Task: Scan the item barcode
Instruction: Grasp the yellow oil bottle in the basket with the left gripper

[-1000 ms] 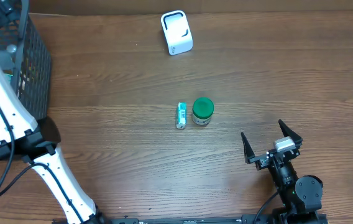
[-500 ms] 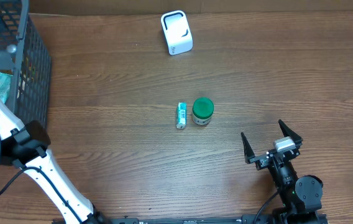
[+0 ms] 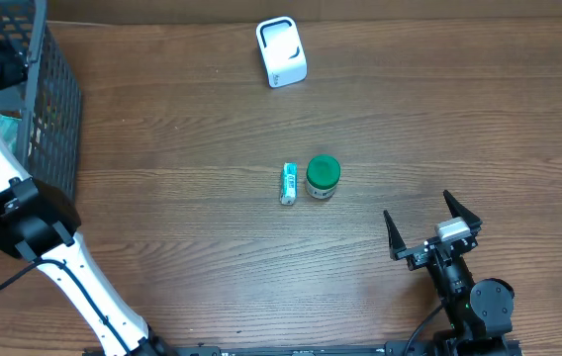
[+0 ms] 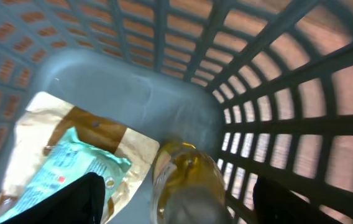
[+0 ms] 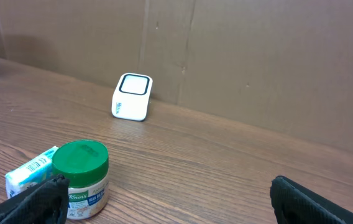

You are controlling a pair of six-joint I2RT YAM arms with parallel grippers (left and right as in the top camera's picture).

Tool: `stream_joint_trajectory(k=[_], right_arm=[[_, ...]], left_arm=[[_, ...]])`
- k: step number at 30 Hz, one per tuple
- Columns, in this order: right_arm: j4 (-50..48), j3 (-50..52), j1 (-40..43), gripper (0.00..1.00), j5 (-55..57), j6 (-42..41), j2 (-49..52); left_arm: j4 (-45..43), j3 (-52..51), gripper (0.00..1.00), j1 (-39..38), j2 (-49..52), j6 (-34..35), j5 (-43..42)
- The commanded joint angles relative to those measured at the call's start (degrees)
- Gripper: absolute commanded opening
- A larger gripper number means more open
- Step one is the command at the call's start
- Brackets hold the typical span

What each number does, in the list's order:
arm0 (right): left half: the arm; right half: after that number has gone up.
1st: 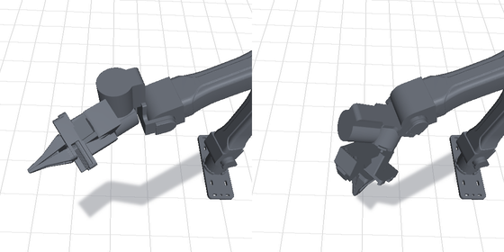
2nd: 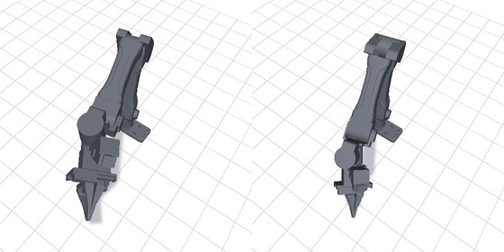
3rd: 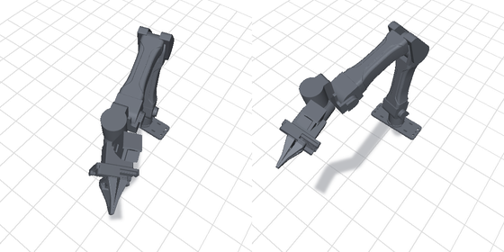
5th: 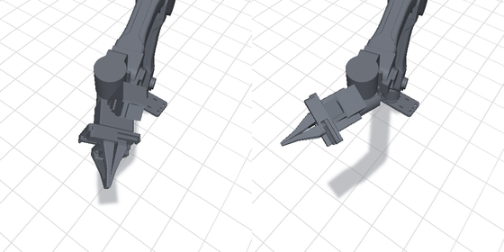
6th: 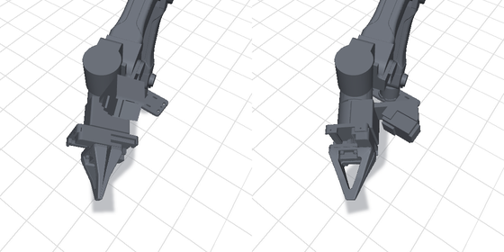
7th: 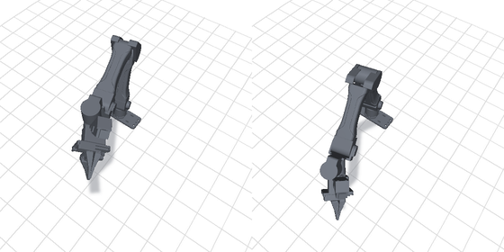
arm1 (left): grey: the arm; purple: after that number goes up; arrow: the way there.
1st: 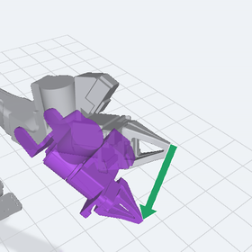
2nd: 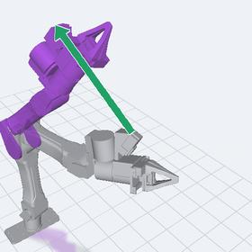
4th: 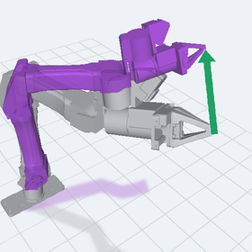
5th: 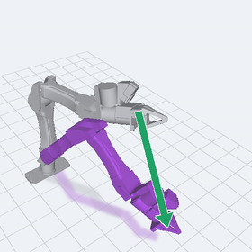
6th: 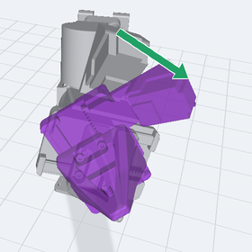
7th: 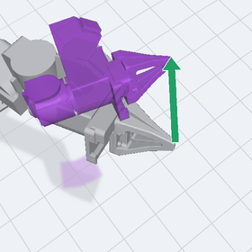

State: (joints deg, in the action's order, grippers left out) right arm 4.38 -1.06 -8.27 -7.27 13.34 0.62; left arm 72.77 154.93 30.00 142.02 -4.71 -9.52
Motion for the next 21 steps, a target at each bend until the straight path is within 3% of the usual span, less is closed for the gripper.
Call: stream_joint_trajectory(k=[1, 7, 10, 16, 21], right_arm=[[-0.22, 0.61, -0.13, 1.00, -0.09, 0.02, -0.44], [-0.22, 0.61, -0.13, 1.00, -0.09, 0.02, -0.44], [-0.22, 0.61, -0.13, 1.00, -0.09, 0.02, -0.44], [-0.22, 0.61, -0.13, 1.00, -0.09, 0.02, -0.44], [-0.22, 0.61, -0.13, 1.00, -0.09, 0.02, -0.44]], left_arm=[[-1.64, -3.78, 0.77, -0.44, 0.94, -2.40, -1.05], [-4.57, -7.78, 0.76, -0.44, 1.05, -2.38, -1.05], [-5.20, -8.79, 0.63, -0.44, 1.05, -2.38, -1.05], [-5.33, -9.73, 0.48, -0.39, 1.05, -2.23, -1.07], [-5.14, -8.66, 0.35, -0.39, -0.26, 3.28, -1.07]])
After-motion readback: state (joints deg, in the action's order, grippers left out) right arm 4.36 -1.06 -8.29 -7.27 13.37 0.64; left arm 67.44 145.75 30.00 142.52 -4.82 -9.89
